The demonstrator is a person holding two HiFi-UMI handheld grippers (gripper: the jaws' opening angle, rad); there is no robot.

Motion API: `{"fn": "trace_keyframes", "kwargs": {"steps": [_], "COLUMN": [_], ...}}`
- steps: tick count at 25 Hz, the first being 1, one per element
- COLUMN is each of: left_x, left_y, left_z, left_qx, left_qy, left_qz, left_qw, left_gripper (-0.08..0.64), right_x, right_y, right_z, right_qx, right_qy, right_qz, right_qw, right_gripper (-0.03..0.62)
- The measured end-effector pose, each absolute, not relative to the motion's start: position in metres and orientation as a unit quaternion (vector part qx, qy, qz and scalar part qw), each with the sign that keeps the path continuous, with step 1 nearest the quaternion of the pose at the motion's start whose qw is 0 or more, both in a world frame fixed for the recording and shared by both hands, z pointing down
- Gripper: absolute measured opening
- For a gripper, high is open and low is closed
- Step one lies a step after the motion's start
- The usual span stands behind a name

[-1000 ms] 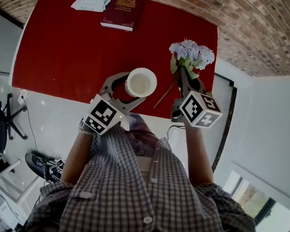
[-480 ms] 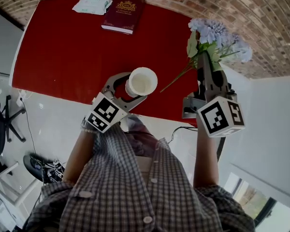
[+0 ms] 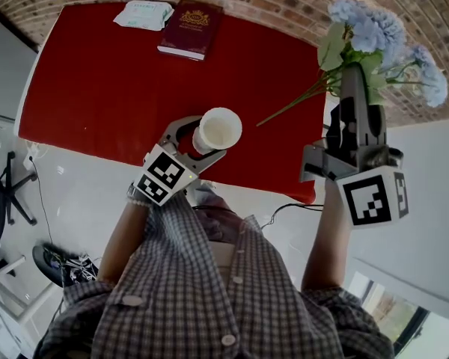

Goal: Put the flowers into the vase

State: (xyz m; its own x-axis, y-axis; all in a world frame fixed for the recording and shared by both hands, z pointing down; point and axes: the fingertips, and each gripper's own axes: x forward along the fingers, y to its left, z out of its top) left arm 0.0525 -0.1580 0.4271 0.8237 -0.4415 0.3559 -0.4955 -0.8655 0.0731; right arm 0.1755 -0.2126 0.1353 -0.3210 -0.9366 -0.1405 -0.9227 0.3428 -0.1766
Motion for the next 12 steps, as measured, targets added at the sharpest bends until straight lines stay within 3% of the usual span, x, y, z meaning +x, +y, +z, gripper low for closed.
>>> {"fn": "trace_keyframes", "kwargs": {"steps": [12], "left_x": [0.052], "left_y": [-0.158], "left_z": [0.426], "left_qx": [0.952], "left_qy": [-0.247], "left_qz": [0.159], "left_qw": [0.084], "left_gripper": [0.342], "right_x": [0.131], "right_y": [-0.205], "right_z": [0.140], "right_qx": [-0.517], "right_qy": [0.844], "right_qz": [-0.055], "right_qw": [0.133], "right_gripper": [0.017]}}
